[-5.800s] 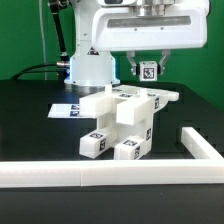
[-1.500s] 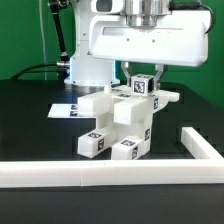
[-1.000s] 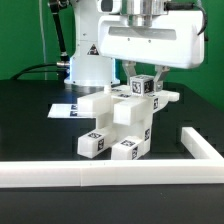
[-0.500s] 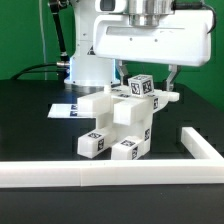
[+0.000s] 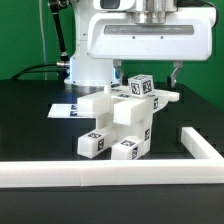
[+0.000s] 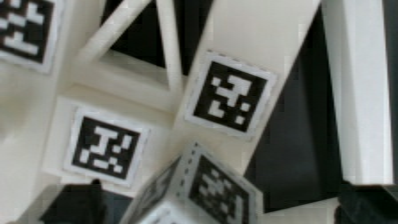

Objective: Assemble chair

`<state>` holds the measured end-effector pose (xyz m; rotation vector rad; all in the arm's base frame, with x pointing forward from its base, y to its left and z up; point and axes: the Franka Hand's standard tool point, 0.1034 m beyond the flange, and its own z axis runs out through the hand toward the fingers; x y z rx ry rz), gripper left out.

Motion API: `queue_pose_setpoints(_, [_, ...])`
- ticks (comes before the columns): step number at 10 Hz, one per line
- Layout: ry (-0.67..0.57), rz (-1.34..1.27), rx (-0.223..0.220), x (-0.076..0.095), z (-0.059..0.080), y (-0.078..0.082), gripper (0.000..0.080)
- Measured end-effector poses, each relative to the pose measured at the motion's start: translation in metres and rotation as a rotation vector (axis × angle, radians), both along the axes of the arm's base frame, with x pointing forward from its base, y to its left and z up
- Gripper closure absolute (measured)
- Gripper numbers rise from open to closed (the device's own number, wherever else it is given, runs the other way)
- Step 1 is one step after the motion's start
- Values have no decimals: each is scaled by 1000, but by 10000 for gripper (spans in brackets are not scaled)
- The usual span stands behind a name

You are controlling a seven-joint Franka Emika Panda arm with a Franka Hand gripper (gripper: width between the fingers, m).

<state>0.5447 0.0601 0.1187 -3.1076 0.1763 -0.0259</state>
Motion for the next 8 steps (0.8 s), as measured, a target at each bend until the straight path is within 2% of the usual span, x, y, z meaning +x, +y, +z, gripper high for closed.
queue_pose_setpoints(8, [-8,383,-18,1,-1,-9,151])
